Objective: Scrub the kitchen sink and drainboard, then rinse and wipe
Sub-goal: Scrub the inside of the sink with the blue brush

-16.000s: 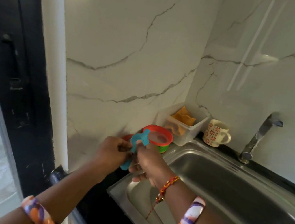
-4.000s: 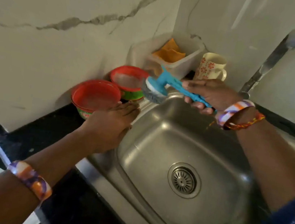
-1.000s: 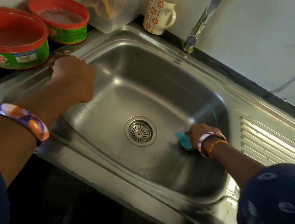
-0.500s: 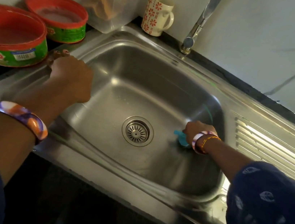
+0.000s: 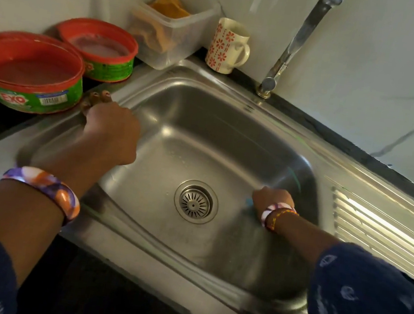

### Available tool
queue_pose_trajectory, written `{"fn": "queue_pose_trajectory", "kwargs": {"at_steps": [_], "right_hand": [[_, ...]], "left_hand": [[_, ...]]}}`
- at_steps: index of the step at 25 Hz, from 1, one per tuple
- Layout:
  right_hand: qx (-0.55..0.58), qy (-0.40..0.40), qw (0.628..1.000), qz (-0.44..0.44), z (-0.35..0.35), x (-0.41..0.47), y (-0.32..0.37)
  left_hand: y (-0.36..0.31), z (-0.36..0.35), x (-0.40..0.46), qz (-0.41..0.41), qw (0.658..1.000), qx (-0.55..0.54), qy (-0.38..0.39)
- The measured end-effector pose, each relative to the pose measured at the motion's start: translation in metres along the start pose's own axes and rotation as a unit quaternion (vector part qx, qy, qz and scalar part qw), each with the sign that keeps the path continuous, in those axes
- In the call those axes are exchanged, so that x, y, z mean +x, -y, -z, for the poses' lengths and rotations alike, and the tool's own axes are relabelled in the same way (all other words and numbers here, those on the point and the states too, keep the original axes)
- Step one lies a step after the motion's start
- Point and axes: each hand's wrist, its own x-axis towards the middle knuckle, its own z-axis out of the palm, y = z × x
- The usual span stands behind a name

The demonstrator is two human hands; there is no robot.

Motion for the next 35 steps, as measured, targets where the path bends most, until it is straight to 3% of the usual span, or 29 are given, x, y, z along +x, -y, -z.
{"fn": "queue_pose_trajectory", "kwargs": {"at_steps": [4,6,9,14,16,18,23,26,31,33,35], "right_hand": [[0.118,0.012,0.991,-0.068,-0.012,0.022,-0.014],[0.150,0.049,0.987,0.014,-0.011,-0.003,-0.017],[0.192,0.174,0.956,0.137,-0.006,-0.059,0.002],[0.129,0.058,0.988,0.067,0.003,-0.044,0.012],[0.137,0.004,0.991,0.009,0.007,-0.020,0.004],[0.173,0.001,0.985,-0.025,0.002,-0.008,-0.003],[0.233,0.115,0.952,0.162,-0.016,-0.060,-0.005],[0.253,0.088,0.939,0.216,-0.006,-0.059,0.030],[0.294,-0.023,0.922,0.251,0.028,-0.031,0.091],[0.249,-0.004,0.940,0.231,0.015,-0.038,0.064],[0.184,0.047,0.970,0.151,0.001,-0.048,0.018]], "left_hand": [[0.001,0.001,0.000,-0.001,1.000,-0.001,-0.005],[0.002,0.001,-0.002,0.000,1.000,-0.009,-0.010],[0.001,0.003,-0.004,0.001,1.000,-0.012,-0.015],[0.001,0.003,-0.002,0.005,1.000,-0.021,-0.016],[0.003,0.001,-0.002,0.004,1.000,-0.015,-0.019],[0.007,-0.001,-0.005,0.002,1.000,0.002,-0.023],[0.008,-0.007,-0.006,0.002,0.999,0.024,-0.021],[0.006,-0.004,-0.005,-0.002,1.000,0.006,-0.007],[0.010,0.000,-0.007,0.006,1.000,-0.002,-0.010],[0.011,0.000,-0.009,0.008,1.000,-0.001,-0.004],[0.012,0.001,-0.010,0.005,1.000,-0.001,-0.004]]}}
